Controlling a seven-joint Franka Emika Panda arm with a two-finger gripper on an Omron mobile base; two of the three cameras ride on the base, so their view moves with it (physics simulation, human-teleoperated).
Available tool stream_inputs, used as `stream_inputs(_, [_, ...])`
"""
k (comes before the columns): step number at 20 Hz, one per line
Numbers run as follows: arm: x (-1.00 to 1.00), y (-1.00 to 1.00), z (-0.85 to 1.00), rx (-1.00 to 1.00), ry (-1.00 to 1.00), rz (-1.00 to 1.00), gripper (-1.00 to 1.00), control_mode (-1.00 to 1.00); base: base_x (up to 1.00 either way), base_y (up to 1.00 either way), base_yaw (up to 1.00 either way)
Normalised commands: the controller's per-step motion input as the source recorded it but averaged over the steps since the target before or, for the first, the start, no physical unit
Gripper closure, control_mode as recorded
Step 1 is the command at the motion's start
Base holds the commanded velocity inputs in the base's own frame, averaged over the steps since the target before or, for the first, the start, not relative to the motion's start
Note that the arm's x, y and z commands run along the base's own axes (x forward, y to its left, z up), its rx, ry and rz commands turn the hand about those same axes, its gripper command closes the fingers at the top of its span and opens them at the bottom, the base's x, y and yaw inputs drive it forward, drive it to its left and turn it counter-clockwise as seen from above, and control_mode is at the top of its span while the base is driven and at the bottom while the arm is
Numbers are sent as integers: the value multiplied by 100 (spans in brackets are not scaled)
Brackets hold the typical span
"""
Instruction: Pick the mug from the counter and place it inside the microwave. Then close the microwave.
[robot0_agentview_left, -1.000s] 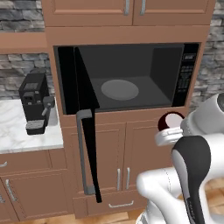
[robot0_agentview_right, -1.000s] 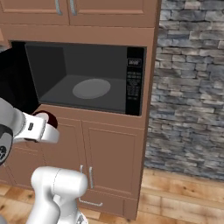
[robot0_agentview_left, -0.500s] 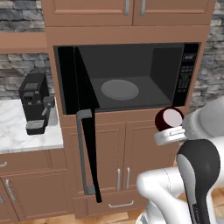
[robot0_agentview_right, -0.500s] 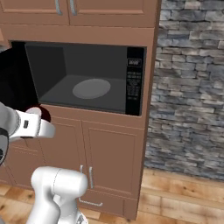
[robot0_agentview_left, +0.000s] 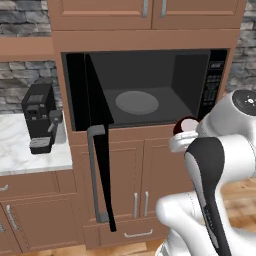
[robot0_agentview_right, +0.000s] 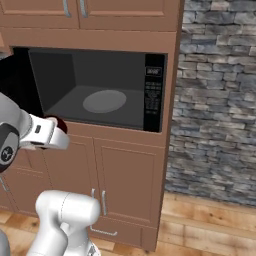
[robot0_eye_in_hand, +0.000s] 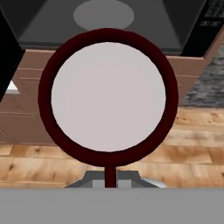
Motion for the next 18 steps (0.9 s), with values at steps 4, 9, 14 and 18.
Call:
stream_inputs(4, [14, 0, 0, 5, -3, -11, 100, -100, 0, 0, 0])
stream_inputs(9, [5, 0, 0, 4, -11, -9, 100, -100, 0, 0, 0])
stream_inputs(14, [5, 0, 1, 4, -9, 0, 100, -100, 0, 0, 0])
stream_inputs(18, [-1, 0, 18, 5, -4, 5, 100, -100, 0, 0, 0])
